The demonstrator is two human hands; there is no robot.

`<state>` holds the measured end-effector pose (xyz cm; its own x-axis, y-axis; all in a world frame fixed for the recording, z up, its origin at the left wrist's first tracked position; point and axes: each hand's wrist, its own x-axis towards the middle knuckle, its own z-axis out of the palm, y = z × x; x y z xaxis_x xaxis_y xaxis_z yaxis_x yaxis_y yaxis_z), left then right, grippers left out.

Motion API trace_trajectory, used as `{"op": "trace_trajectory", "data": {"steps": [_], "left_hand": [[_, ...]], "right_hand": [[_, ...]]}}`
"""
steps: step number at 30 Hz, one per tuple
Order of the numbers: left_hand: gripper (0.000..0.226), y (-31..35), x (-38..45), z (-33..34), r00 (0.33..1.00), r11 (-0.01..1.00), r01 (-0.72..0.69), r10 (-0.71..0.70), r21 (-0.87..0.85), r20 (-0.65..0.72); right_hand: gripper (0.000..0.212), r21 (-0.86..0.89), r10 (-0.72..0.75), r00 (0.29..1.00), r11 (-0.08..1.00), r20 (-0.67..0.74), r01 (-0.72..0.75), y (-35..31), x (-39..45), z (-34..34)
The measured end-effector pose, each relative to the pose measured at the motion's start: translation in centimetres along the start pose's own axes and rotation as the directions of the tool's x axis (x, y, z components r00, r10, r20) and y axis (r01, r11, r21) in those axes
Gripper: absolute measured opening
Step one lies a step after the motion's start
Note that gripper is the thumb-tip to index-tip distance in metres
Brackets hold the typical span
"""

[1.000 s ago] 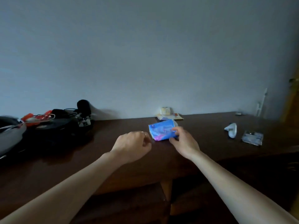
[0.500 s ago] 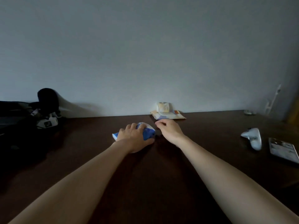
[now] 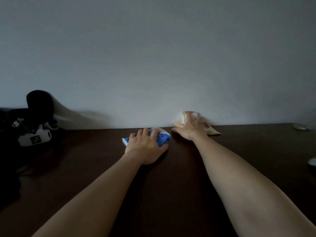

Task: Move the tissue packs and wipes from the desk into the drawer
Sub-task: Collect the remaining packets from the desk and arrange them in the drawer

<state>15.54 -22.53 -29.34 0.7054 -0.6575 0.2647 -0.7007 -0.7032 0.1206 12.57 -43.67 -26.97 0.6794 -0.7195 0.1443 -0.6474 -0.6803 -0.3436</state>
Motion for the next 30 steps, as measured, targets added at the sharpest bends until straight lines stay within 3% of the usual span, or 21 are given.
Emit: {"op": "trace_trajectory", "data": {"steps": [7,12,16,24,30], "left_hand": [[0.072,-0.4,2.2,1.0,1.0,1.0,-0.005,0.005,-0.007,-0.015],[0.075,-0.5,2.1,0.8,1.0,1.0,-0.007,0.007,0.007,0.012],[0.076,-0.5,0.8,0.5,0.999,1.0,-0.012,0.011,0.025,0.037],[0.078,1.3,-8.8,-2.5,0.997,0.999,0.007,-0.011,0.044,0.078],[0.07,1.5,-19.1,-6.0,0.999,1.0,-0.011,0.011,0.008,0.031]], "right_hand": [[0.093,-0.083,0.019,0.999,0.996,0.046,-0.015,0.7,1.3,1.0],[0.078,-0.165,-0.055,0.991,0.984,0.121,0.075,1.3,0.0,-0.3],[0.076,-0.122,-0.103,0.984,0.985,0.142,0.121,2.2,-2.9,-1.1],[0.071,-0.058,-0.212,0.961,0.973,0.176,0.225,3.0,-15.2,-3.5],[0.064,-0.049,-0.423,0.892,0.899,0.158,0.435,4.3,-29.0,-7.1]]}}
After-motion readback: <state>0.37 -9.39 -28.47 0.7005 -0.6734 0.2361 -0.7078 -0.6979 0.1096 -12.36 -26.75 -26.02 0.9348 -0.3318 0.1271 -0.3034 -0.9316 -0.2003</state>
